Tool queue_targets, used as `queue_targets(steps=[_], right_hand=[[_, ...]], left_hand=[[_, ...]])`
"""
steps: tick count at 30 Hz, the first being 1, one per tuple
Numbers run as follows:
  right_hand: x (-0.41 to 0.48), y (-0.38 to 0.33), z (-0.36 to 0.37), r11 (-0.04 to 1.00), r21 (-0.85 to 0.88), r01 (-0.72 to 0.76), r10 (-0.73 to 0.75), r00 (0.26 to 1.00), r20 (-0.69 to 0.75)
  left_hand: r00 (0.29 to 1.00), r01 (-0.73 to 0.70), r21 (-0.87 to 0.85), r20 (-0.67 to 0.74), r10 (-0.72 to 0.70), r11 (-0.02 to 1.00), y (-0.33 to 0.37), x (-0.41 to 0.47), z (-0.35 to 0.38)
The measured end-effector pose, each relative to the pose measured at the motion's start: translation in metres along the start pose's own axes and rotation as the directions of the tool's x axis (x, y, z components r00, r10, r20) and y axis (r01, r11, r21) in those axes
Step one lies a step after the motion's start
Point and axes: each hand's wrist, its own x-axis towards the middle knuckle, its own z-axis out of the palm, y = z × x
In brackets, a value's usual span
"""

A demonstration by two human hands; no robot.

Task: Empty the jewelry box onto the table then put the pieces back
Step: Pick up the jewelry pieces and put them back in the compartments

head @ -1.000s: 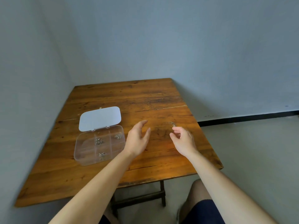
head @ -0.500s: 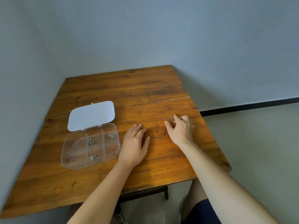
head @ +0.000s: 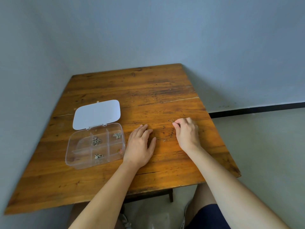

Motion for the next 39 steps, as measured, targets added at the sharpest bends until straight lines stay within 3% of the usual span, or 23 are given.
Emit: queue_targets(steps=[7,11,19,28,35,39], right_hand=[[-0.004,0.001,-0.017,0.999,-0.006,0.031,-0.030,0.986,0.161],[-0.001,0.005,-0.028,0.995,0.099,-0.012,-0.011,0.975,0.224],[0.048,-0.005,-0.042,0.950,0.294,-0.105,0.070,0.989,0.127],[0.153,-0.008,-0.035,0.942,0.324,-0.083,0.076,0.997,0.034],[0.203,-0.008,-0.007,0.942,0.326,-0.083,0.071,0.996,0.048],[0.200,0.009,0.002,0.941,0.306,-0.146,0.139,0.989,0.042]], left_hand=[[0.999,0.028,-0.001,0.031,-0.028,1.000,0.006,-0.003,-0.007],[0.998,0.042,0.013,0.055,-0.043,0.999,0.009,-0.001,-0.008],[0.997,-0.005,0.115,0.079,-0.004,0.993,0.009,0.026,-0.009],[0.993,0.006,0.158,0.116,-0.024,0.987,0.006,0.102,0.009],[0.999,0.050,0.169,0.007,-0.052,0.984,0.008,0.121,0.024],[0.999,0.035,0.162,-0.019,-0.033,0.986,0.006,0.121,0.025]])
